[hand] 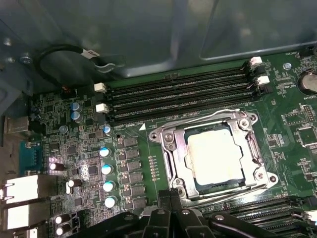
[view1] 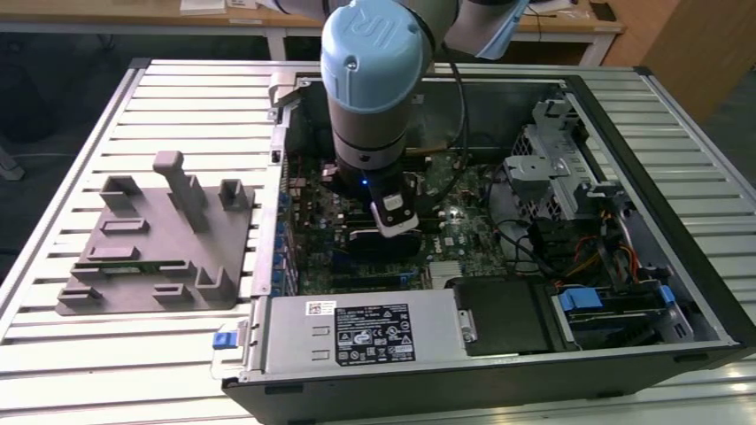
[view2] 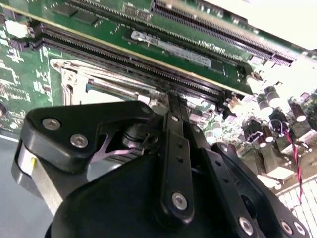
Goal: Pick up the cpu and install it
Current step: 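Install the second cpu locking lever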
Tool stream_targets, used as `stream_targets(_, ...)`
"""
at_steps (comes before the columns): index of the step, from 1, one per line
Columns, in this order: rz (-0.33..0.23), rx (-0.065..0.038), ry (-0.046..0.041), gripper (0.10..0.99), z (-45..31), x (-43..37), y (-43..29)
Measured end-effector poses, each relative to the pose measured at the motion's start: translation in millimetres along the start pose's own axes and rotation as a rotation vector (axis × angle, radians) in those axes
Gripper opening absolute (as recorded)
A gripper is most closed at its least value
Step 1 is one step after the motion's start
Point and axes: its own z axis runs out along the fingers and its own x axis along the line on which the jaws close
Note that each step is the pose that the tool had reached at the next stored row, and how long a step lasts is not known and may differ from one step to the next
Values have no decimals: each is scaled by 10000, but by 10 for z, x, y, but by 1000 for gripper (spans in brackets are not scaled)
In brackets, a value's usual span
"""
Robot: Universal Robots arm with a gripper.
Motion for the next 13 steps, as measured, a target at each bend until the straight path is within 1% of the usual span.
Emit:
stream_targets(7,0,0,-1,106,-144,2,44)
stream_targets(9,4,30,-8,106,-173,2,53)
stream_targets(10,15,75,-23,106,-181,3,57)
stream_targets(11,29,152,-42,106,-186,2,57)
stream_targets(13,81,376,-102,106,-186,-7,60)
